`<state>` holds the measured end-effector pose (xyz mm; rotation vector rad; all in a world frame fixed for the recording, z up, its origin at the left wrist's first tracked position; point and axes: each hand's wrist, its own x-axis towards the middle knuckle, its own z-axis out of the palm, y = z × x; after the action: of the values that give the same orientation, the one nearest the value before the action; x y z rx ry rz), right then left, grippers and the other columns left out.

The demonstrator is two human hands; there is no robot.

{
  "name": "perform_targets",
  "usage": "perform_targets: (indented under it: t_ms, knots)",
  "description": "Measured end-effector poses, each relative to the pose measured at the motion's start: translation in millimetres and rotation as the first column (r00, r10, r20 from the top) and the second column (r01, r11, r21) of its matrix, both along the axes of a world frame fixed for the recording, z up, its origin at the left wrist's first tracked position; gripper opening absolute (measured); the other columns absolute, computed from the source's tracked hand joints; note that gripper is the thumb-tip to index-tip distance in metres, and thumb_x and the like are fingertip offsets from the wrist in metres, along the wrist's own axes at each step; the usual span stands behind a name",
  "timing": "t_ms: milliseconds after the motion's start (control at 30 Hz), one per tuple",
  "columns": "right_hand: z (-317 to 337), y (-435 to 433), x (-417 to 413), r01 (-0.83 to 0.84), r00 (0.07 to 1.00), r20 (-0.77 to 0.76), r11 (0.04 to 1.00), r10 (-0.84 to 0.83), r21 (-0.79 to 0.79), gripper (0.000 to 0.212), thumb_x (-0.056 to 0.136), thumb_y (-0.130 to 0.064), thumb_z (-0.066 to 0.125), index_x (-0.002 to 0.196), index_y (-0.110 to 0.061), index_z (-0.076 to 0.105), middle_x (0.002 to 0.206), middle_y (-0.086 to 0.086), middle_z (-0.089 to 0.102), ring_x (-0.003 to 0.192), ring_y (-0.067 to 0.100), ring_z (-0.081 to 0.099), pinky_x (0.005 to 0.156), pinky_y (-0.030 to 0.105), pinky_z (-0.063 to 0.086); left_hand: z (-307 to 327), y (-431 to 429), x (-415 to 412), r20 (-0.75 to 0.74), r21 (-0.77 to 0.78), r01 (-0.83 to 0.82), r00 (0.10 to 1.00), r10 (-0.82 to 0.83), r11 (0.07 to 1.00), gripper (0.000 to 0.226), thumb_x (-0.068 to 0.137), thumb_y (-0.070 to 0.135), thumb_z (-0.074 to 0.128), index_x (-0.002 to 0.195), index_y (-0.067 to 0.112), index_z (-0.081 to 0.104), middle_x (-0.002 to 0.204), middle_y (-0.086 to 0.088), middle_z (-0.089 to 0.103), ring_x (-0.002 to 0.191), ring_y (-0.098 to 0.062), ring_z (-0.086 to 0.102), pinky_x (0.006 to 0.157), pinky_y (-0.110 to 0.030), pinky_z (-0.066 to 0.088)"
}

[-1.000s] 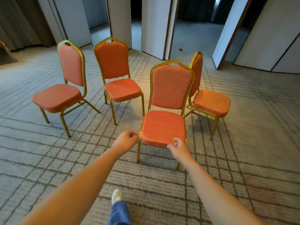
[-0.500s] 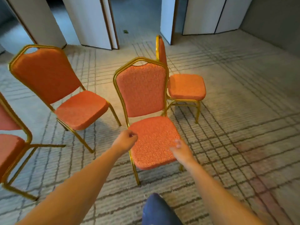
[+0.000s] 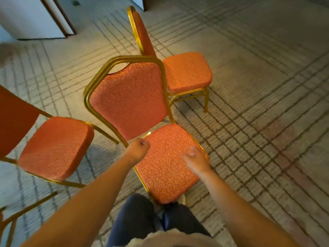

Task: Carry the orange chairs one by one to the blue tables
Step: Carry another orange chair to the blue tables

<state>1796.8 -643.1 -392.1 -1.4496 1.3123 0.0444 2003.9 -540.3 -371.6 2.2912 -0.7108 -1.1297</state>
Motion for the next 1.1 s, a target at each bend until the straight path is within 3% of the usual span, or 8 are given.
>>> perform_targets:
  t_ms: [67,300,400,500,567,800,933,1100]
  knots:
    - [-4.4,-5.4,5.7,0.076,0.997,-0.016,0.997,-0.075,0.010,0.055,0.096,-0.027,0.059,0.145,-0.012,0.040,0.132,0.009,0.053,0.088,0.014,0.059,0.070,0.023,0.048,-12.5,-15.3,18.0,-0.001,0.036,0.032,1.000,-0.032,0.999,0.025,0.098,0.026,0.047,0.079,0.013,0.057,0.078,-0.008,0.057,0.073,-0.021,0.054,0.067,-0.030,0.042]
    - [-44.3,-7.8,27.9,0.382,0.922,-0.094,0.923,-0.377,0.042,0.060,0.087,-0.033,0.064,0.141,-0.015,0.045,0.134,0.008,0.055,0.108,0.026,0.061,0.087,0.033,0.052,-63.4,-74.0,69.2,-0.059,0.126,0.223,0.974,-0.217,0.967,0.016,0.095,0.023,0.051,0.104,0.013,0.059,0.084,-0.003,0.058,0.066,-0.016,0.051,0.061,-0.025,0.038]
    - [-52.8,-1.6,50.1,0.505,0.858,-0.148,0.861,-0.493,0.062,0.037,0.091,-0.019,0.062,0.127,-0.014,0.053,0.109,0.003,0.061,0.094,0.024,0.063,0.076,0.030,0.048,-87.5,-96.5,87.9,-0.102,0.175,0.342,0.939,-0.328,0.923,0.018,0.092,0.020,0.053,0.103,0.006,0.057,0.071,-0.002,0.053,0.058,-0.014,0.046,0.055,-0.025,0.038]
    - [-73.9,5.1,66.5,0.622,0.777,-0.185,0.779,-0.602,0.076,0.034,0.095,-0.014,0.057,0.129,-0.008,0.053,0.107,0.003,0.055,0.100,0.023,0.057,0.080,0.028,0.040,-110.7,-112.6,104.1,-0.146,0.179,0.365,0.928,-0.342,0.914,0.019,0.094,0.010,0.055,0.113,0.010,0.055,0.081,-0.003,0.056,0.057,-0.010,0.045,0.050,-0.019,0.036]
    - [-96.1,9.8,80.7,0.687,0.720,-0.214,0.723,-0.660,0.079,0.045,0.096,-0.022,0.057,0.137,-0.007,0.048,0.121,0.009,0.056,0.107,0.027,0.058,0.085,0.034,0.045,-133.7,-121.5,116.6,-0.156,0.192,0.378,0.923,-0.352,0.906,0.025,0.094,0.011,0.057,0.118,0.009,0.056,0.093,-0.004,0.059,0.064,-0.008,0.050,0.056,-0.015,0.040]
    - [-174.5,30.8,102.0,0.817,0.560,-0.287,0.575,-0.777,0.036,0.052,0.093,-0.025,0.060,0.141,-0.012,0.046,0.136,0.013,0.052,0.115,0.030,0.056,0.096,0.044,0.048,-220.0,-138.0,150.4,-0.212,0.283,0.407,0.910,-0.357,0.868,0.025,0.093,0.015,0.058,0.118,0.014,0.060,0.112,-0.011,0.062,0.103,-0.032,0.061,0.096,-0.048,0.048]
    - [-208.7,42.0,99.8,0.866,0.479,-0.293,0.499,-0.828,0.006,0.054,0.093,-0.021,0.059,0.144,-0.012,0.044,0.139,0.013,0.050,0.110,0.023,0.055,0.093,0.037,0.046,-256.7,-143.3,151.0,-0.198,0.266,0.419,0.905,-0.376,0.868,0.013,0.097,0.013,0.051,0.106,0.019,0.056,0.107,-0.011,0.062,0.082,-0.023,0.060,0.086,-0.040,0.048]
    - [-245.8,53.5,92.1,0.864,0.425,-0.340,0.488,-0.839,-0.123,0.055,0.090,-0.022,0.061,0.142,-0.010,0.045,0.143,0.015,0.047,0.126,0.031,0.048,0.102,0.046,0.043,-296.7,-153.6,157.0,-0.097,0.329,0.410,0.911,-0.401,0.851,0.053,0.099,0.028,0.048,0.146,0.009,0.035,0.146,-0.017,0.043,0.131,-0.036,0.043,0.108,-0.044,0.036]
